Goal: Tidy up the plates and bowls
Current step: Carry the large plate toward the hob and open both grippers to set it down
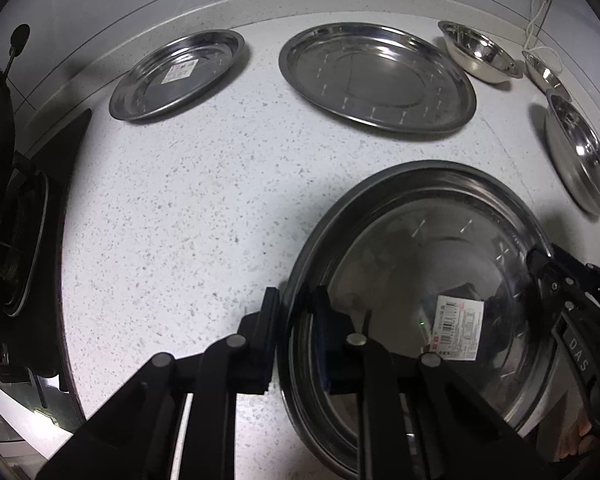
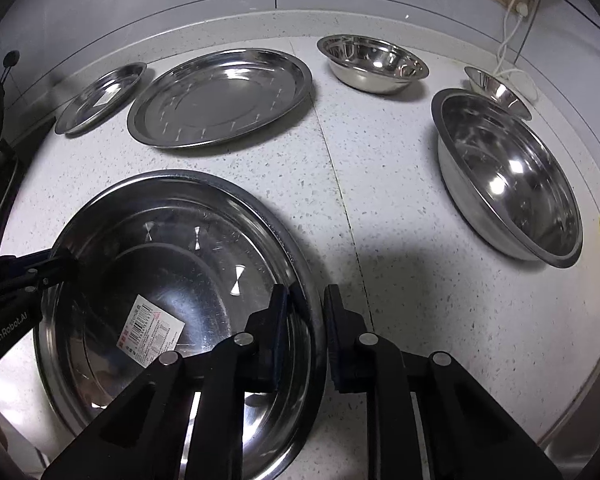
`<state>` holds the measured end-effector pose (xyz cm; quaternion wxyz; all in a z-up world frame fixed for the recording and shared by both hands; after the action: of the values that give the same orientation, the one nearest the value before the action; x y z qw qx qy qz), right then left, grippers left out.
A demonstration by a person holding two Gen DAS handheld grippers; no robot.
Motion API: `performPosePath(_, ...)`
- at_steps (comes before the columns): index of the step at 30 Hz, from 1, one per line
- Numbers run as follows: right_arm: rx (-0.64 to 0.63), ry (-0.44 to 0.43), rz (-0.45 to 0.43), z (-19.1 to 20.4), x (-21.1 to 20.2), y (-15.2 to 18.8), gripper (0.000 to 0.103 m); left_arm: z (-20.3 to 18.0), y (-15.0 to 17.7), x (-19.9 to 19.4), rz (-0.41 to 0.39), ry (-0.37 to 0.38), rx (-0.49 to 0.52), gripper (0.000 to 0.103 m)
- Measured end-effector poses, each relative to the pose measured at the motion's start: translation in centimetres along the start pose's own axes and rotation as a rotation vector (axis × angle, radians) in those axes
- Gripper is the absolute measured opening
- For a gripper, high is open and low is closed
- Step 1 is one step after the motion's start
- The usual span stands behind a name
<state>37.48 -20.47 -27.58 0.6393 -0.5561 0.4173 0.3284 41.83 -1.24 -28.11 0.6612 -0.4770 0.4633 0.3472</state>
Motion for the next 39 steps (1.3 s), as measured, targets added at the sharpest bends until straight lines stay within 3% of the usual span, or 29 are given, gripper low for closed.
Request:
performPosePath(9,-0.053,-0.059,-0.015,3.5,-2.4,-1.2,0.014,4.8,0.9,-3.5,-0.041,-0.047,-0.067,0.015)
performPosePath(15,-0.154,-0.139,-0.022,10.1,-3.1,-2.1,0.014,11.0,2.4,-5.4,-0.064,-0.141,-0.163,0.016)
performPosePath(21,-0.250,-0.178,0.016,16.1,-1.4,-1.0,0.013,15.8,5.0,-3.5,-0.012,-0.174,-0.225,0.016)
performPosePath(26,-0.278,-0.169,0.052,18.3,0.3,0.3,0.013,16.8,6.2,-1.4,0.026,-0.167,-0.223,0.016)
performPosePath(37,-0.239,-0.091,0.041,18.6,1.2,0.3,0.014,17.5,5.6,0.1,0.044,-0.131,-0.200,0.015)
performPosePath(39,-0.229,-0.068,0.023,18.3,0.5,0.3,0.027,17.7,5.4,-0.4,0.021,-0.137,-0.200,0.015)
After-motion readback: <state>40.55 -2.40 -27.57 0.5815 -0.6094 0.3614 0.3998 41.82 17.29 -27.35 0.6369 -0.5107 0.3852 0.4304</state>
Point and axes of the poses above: each gripper's, at about its wrist camera, not at the fingertips, and x roughly the way its jaws point, z to its left, y to its underside, the point moved 2 cm from there along x, roughly the way its jaws point, and after that the axes turned 9 degrees about x, right-handed, at the moved point
